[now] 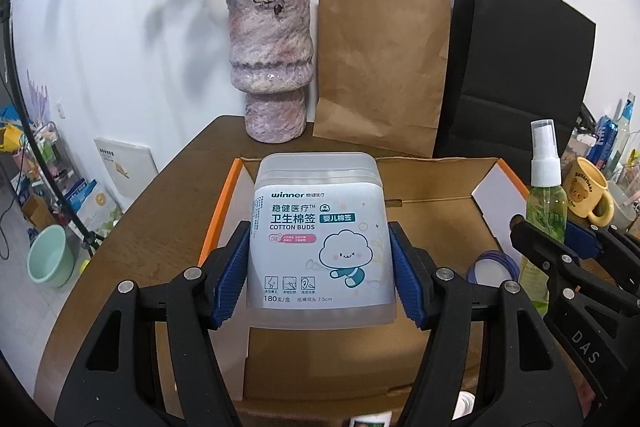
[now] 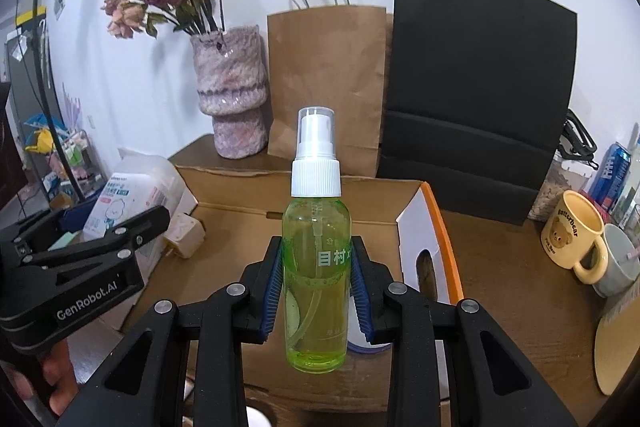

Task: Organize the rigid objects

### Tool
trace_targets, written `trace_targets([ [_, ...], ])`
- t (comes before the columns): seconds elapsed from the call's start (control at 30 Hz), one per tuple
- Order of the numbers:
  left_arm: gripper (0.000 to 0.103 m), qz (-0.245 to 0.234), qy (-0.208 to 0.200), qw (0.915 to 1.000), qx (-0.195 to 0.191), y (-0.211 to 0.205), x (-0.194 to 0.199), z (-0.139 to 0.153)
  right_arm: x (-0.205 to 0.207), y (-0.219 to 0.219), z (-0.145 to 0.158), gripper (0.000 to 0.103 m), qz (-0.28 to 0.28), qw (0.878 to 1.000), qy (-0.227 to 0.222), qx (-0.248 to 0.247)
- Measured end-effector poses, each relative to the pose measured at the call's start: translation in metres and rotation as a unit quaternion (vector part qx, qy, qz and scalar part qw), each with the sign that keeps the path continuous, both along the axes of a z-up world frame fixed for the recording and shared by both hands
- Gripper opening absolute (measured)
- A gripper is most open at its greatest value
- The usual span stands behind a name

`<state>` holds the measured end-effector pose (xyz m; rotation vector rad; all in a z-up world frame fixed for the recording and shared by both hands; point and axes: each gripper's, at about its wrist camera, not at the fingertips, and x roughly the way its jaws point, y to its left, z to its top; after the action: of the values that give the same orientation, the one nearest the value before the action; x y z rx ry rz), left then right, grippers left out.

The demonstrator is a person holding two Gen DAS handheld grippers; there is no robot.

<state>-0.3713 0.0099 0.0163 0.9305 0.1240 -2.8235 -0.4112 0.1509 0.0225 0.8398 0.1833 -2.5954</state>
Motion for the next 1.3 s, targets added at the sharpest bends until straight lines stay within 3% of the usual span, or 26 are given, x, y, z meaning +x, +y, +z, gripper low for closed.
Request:
trace_targets([
  [0.47, 0.062, -0.020, -0.023, 0.9995, -0.013, 0.001, -0.023, -0.013, -0.024, 0.002, -0.024, 0.035, -0.003, 0.999, -0.033, 0.014],
  [0.53, 0.079, -0.015, -0.024, 0.9995, -0.013, -0.001, -0.024, -0.014, -0.026, 0.003, -0.027, 0.036, -0.002, 0.999, -0.041, 0.016],
  [0.57, 0.097, -0.011, -0.021, 0.9996, -0.014, -0.002, -0.023, -0.013, -0.027, 0.003, -0.028, 0.036, -0.004, 0.999, -0.043, 0.017],
  [0.6, 0.103, -0.009, -0.017, 0.9997, -0.013, -0.002, -0.022, -0.012, -0.028, 0.004, -0.027, 0.038, -0.008, 0.999, -0.043, 0.017],
  [0.67, 0.103, -0.004, -0.007, 0.9999, -0.011, -0.004, -0.019, -0.008, -0.029, 0.007, -0.027, 0.064, -0.019, 0.999, -0.044, 0.023],
  [0.7, 0.103, -0.001, -0.005, 0.9999, -0.010, -0.005, -0.017, -0.006, -0.029, 0.009, -0.026, 0.097, -0.024, 0.998, -0.043, 0.028],
  [0.73, 0.103, 0.001, -0.003, 1.0000, -0.008, -0.006, -0.017, -0.005, -0.028, 0.010, -0.025, 0.103, -0.028, 0.998, -0.038, 0.029],
  [1.3, 0.103, 0.002, 0.003, 1.0000, -0.007, -0.005, -0.013, -0.003, -0.022, 0.010, -0.021, 0.103, -0.022, 0.999, -0.034, 0.026],
])
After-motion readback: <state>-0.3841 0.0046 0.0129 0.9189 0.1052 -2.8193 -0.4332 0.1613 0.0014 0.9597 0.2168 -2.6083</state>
